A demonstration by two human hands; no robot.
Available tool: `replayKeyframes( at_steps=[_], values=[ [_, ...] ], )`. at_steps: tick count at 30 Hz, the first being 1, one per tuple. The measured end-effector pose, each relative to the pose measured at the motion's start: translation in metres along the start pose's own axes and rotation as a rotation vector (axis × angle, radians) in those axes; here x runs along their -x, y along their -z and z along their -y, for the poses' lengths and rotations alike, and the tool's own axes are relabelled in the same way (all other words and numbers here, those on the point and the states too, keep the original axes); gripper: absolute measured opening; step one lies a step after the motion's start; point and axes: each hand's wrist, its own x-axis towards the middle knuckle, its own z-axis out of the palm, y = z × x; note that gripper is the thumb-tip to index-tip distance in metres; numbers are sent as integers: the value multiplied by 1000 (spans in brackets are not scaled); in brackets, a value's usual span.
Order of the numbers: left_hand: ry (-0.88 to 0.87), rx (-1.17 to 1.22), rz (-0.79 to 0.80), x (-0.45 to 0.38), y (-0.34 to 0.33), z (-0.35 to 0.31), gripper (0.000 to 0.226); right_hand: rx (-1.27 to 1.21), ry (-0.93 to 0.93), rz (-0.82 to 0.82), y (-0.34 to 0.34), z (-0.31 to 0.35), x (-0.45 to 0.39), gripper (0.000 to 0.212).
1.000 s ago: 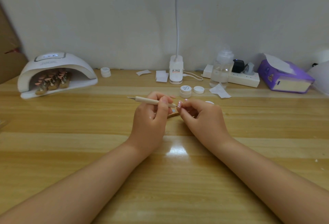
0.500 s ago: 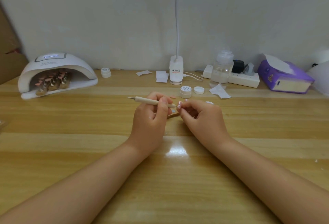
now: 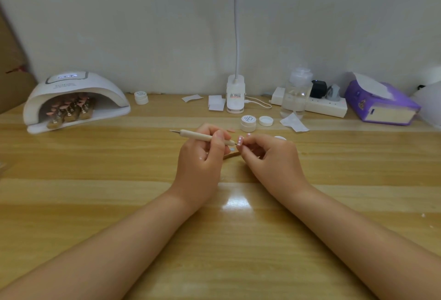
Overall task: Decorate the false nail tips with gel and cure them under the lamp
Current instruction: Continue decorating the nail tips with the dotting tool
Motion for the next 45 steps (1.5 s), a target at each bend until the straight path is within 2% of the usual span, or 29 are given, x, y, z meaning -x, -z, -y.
replayKeyframes(
  at_steps=[38,45],
  values=[
    [-32,0,5,1,-1,0,20,-9,10,-10,-1,-1,0,6],
    [-44,13,-58,-1,0,3,20,6,13,-11,-1,-1,0,6]
  ],
)
